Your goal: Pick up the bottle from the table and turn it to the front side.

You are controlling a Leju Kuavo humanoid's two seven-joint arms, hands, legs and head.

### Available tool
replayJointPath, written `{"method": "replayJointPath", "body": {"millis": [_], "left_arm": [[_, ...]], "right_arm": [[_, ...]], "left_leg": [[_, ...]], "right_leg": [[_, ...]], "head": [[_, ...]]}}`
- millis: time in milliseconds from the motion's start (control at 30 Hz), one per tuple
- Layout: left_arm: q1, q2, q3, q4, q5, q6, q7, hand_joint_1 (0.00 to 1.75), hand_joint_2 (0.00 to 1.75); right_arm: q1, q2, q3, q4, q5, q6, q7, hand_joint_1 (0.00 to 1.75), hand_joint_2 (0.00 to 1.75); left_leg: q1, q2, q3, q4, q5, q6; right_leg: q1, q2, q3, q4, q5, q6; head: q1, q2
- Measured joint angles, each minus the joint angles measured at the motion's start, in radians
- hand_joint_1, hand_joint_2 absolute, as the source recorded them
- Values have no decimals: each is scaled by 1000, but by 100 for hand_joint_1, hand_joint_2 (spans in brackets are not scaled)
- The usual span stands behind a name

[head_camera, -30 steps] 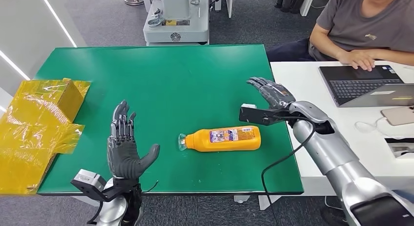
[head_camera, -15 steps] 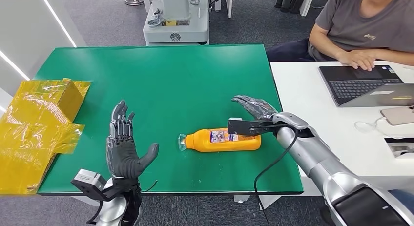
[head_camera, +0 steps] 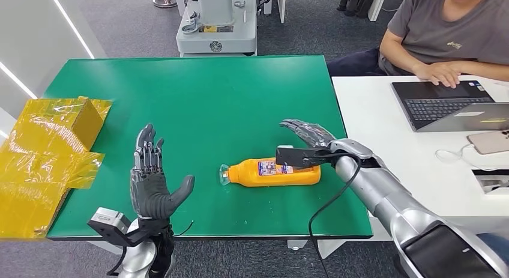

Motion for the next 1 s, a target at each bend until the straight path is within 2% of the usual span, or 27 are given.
{"method": "replayJointPath", "body": {"millis": [267, 633, 900, 1000], "left_arm": [[0, 0, 0, 6, 2, 2, -2, 0, 175], [0, 0, 0, 8, 6, 14, -11, 0, 175], [0, -1, 0, 14, 7, 14, -12, 0, 175], [0, -1, 0, 14, 7, 14, -12, 0, 175]], "right_arm": [[-6, 8, 9, 16, -1, -13, -5, 0, 175], [43, 31, 4, -24, -69, -126, -98, 0, 175], [84, 35, -13, -81, -96, -131, -121, 0, 175], [91, 36, -20, -97, -133, -92, -142, 0, 175]], "left_leg": [[0, 0, 2, 0, 0, 0], [0, 0, 1, 0, 0, 0], [0, 0, -1, 0, 0, 0], [0, 0, -2, 0, 0, 0]], "right_leg": [[0, 0, 2, 0, 0, 0], [0, 0, 1, 0, 0, 0], [0, 0, -1, 0, 0, 0], [0, 0, -1, 0, 0, 0]], "head": [[0, 0], [0, 0], [0, 0], [0, 0]]}}
